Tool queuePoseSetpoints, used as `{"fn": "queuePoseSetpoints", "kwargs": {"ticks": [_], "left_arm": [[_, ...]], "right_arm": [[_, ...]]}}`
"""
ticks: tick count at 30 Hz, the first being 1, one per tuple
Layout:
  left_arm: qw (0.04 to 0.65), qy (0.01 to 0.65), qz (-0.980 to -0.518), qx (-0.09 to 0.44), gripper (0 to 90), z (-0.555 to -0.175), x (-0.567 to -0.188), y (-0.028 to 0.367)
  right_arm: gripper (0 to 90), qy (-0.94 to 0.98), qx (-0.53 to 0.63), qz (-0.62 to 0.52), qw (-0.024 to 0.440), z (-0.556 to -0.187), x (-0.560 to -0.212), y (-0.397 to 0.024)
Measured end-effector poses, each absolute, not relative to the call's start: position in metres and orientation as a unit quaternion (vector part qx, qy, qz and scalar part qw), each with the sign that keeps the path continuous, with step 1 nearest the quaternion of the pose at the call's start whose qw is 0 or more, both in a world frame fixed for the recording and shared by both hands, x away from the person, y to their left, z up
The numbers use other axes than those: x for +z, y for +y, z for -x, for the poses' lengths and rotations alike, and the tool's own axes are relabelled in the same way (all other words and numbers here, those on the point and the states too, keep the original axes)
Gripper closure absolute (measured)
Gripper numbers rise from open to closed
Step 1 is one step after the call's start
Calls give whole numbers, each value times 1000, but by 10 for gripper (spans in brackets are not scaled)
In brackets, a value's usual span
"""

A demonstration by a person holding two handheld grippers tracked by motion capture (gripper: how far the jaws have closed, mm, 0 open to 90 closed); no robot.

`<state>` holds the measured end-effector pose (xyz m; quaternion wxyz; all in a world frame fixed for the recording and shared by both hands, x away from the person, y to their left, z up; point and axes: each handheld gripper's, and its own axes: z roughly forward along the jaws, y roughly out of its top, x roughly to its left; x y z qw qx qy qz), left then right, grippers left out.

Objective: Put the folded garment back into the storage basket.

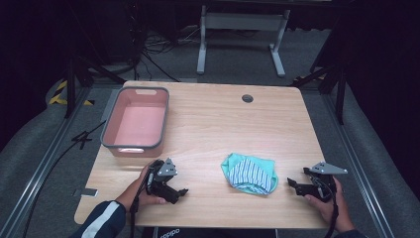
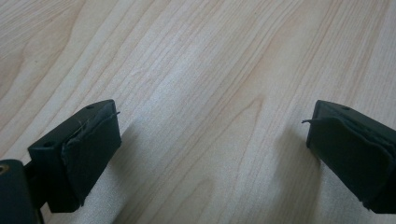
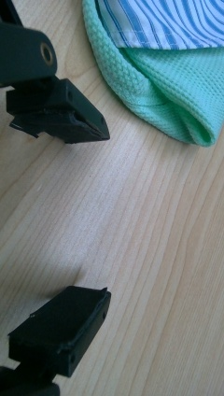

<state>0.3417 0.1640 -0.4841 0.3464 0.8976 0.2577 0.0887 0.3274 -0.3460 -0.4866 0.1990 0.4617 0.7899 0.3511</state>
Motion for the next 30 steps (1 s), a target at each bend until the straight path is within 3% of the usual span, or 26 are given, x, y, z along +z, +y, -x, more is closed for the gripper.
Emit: {"fn": "queuePoseSetpoints", "kwargs": {"ticks": [21, 24, 30], "left_arm": [[333, 259, -902, 88, 55, -343, -480, 161], [325, 273, -901, 95, 198, -345, -475, 156], [337, 255, -902, 84, 204, -356, -463, 134]], "right_arm": [[187, 788, 349, -466, 201, -327, -487, -345], [184, 788, 346, -468, 200, -328, -486, -344], [272, 796, 341, -463, 188, -327, -477, -334]]}}
